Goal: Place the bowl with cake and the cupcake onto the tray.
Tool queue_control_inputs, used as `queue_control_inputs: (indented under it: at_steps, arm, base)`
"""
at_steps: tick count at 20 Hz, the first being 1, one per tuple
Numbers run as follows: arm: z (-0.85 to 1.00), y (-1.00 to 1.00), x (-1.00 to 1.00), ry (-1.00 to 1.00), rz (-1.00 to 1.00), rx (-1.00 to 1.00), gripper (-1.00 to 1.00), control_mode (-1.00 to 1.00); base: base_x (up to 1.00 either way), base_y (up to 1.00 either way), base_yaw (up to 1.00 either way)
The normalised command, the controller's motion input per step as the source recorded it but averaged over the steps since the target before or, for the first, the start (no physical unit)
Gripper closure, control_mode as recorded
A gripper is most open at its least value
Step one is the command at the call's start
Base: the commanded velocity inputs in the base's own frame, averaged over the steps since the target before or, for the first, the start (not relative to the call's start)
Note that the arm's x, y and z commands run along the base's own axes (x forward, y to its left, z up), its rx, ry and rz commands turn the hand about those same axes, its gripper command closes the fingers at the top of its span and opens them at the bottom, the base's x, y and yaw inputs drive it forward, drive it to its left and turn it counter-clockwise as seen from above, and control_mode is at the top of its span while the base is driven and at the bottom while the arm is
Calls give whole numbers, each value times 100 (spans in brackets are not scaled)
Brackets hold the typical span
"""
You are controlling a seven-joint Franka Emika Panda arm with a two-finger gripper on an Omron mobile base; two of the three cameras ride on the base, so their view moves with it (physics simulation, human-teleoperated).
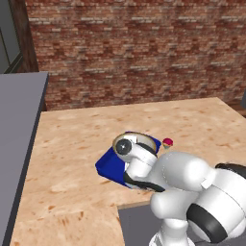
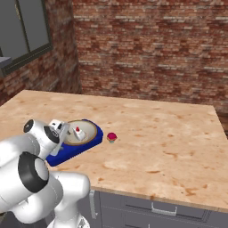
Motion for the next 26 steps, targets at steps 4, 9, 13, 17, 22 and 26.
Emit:
queue_control_inputs:
  at_steps: [4, 9, 13, 17, 22, 26]
  arm:
    - [-1, 6, -18, 0, 0, 0, -100, -100]
    - [16, 0, -10, 0, 0, 3, -100, -100]
    - [38, -1, -1, 0, -3, 6, -100, -100]
    - [44, -6, -1, 0, -8, 8, -100, -100]
    - [33, -20, 0, 0, -11, 11, -100, -100]
    - [24, -29, 0, 0, -13, 13, -100, -100]
  base:
    - [0, 0, 0]
    - [0, 0, 0]
    - [0, 0, 0]
    - [0, 0, 0]
    - [0, 0, 0]
    - [0, 0, 0]
